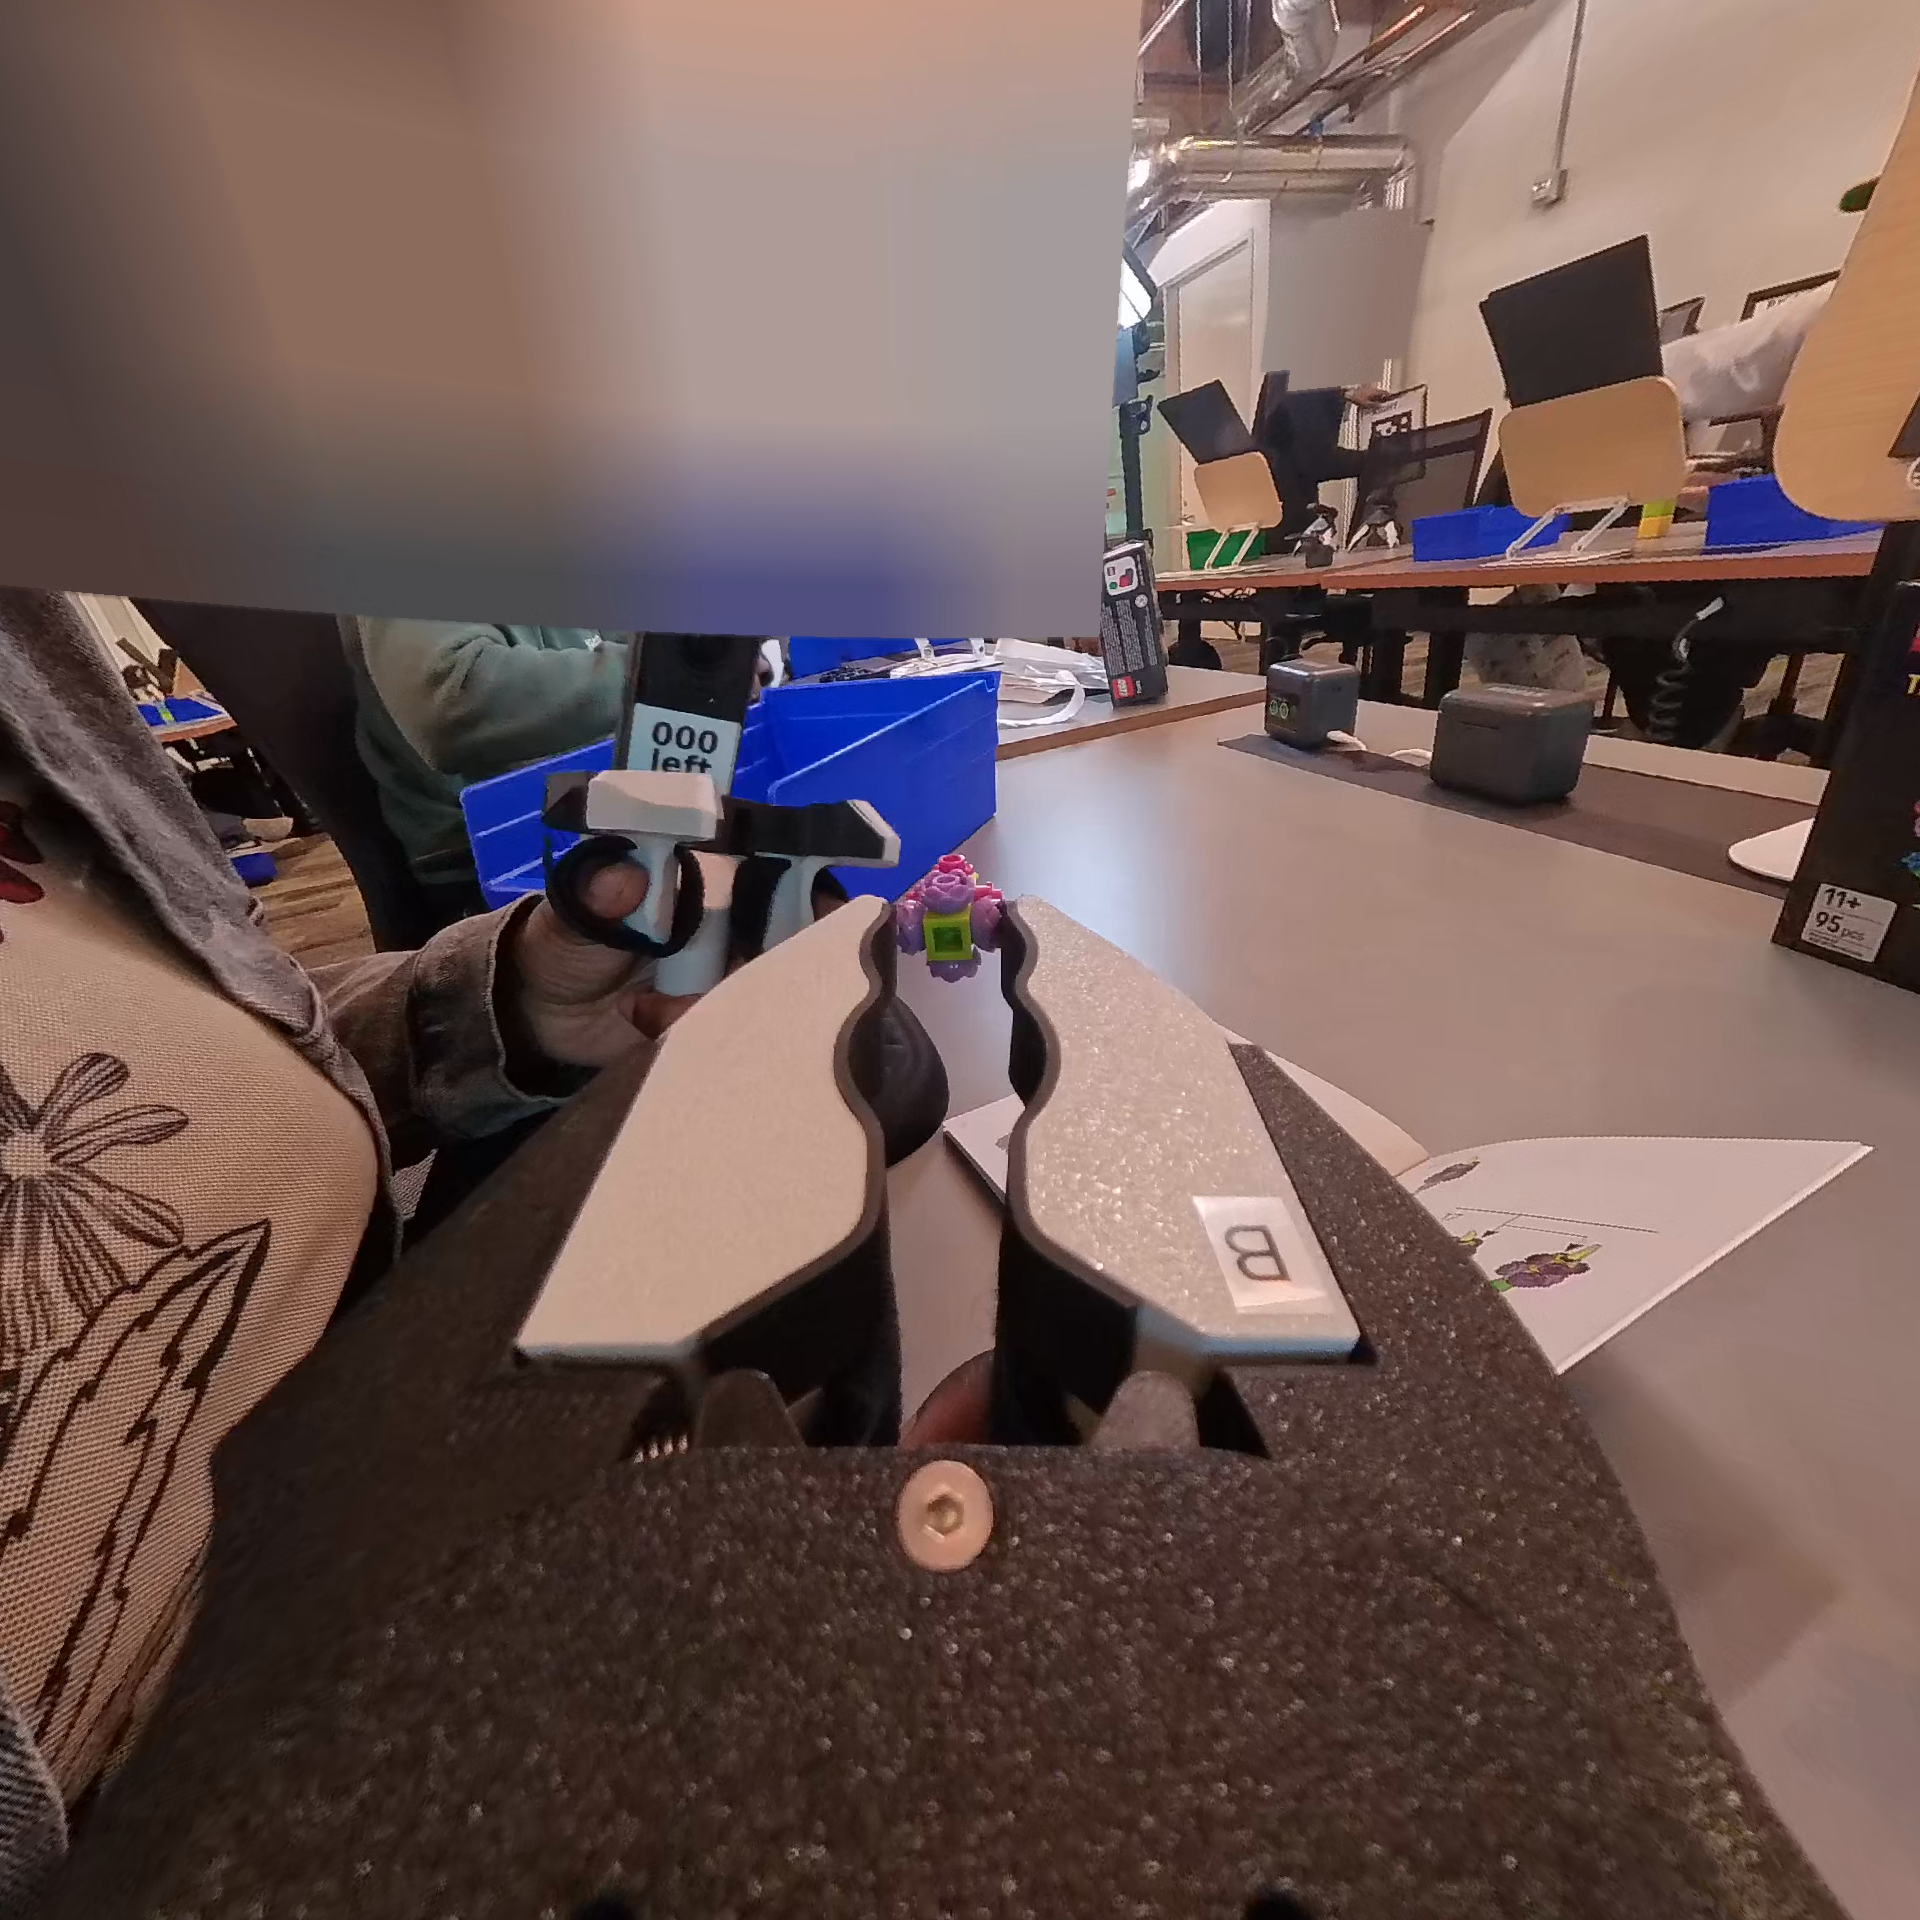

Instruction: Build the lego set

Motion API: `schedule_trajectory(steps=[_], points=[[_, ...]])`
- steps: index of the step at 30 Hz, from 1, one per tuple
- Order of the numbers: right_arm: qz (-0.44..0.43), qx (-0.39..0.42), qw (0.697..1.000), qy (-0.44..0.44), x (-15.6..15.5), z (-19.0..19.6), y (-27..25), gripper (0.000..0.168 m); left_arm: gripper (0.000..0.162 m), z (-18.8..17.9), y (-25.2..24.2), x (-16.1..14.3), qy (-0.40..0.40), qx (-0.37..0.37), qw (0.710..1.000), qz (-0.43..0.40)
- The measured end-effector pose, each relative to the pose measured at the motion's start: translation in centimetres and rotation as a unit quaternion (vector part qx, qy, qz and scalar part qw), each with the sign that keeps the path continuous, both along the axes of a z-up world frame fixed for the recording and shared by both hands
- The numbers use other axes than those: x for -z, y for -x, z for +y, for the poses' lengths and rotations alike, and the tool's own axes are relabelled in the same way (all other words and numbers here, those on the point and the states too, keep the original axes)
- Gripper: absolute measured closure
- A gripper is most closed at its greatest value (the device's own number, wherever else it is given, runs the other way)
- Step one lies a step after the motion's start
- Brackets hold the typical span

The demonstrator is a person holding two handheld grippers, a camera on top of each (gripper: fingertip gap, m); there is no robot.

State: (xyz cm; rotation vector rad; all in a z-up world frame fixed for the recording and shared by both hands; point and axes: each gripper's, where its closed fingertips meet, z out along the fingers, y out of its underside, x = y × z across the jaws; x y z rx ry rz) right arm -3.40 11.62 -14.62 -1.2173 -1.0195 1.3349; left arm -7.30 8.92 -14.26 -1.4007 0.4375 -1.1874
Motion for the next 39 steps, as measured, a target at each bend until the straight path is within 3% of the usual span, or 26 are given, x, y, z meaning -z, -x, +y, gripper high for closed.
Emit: schedule_trajectory(steps=[4,7,9,11,13,16,18,20,24,28,33,39], points=[[0.004,0.003,1.0,-0.001,-0.3,0.2,0.2,0.15,0.126,-0.4,-1.1,0.0,-0.033,-0.016,0.998,0.059],[0.007,0.004,1.0,0.001,-0.3,0.3,0.0,0.15,0.127,-1.4,-1.0,-0.7,-0.014,-0.013,0.996,0.082],[0.009,0.005,1.0,-0.002,-0.4,0.3,0.1,0.15,0.131,-2.8,0.9,-1.9,0.013,-0.015,0.994,0.107],[0.012,0.008,1.0,-0.007,-0.6,0.3,0.1,0.15,0.132,-4.1,5.3,-2.5,0.044,-0.063,0.977,0.196],[0.015,0.009,1.0,-0.01,-0.7,0.2,-0.1,0.15,0.131,-5.2,12.1,-2.2,0.092,-0.145,0.927,0.332],[0.02,0.007,1.0,-0.007,-0.8,0.2,-0.2,0.15,0.132,-6.7,23.1,-0.3,0.163,-0.216,0.813,0.516],[0.021,0.005,1.0,-0.004,-0.8,0.2,-0.2,0.15,0.134,-7.7,27.3,2.4,0.267,-0.191,0.768,0.55],[0.023,0.008,1.0,-0.003,-0.9,0.3,-0.3,0.149,0.136,-8.1,28.4,5.0,0.337,-0.149,0.752,0.546],[0.024,0.022,0.999,-0.007,-0.9,0.5,-0.6,0.149,0.136,-7.6,29.4,7.3,0.339,-0.109,0.733,0.579],[0.02,0.023,1.0,-0.002,-0.8,0.7,-0.5,0.149,0.146,-5.9,27.9,7.7,0.31,-0.081,0.775,0.545],[0.009,0.025,1.0,-0.007,-0.5,0.7,-0.2,0.149,0.151,-5.2,28.0,10.7,0.361,-0.076,0.759,0.537],[0.011,0.032,0.999,-0.004,-0.5,0.9,-0.3,0.149,0.151,-4.4,28.2,11.3,0.394,-0.09,0.775,0.485]])
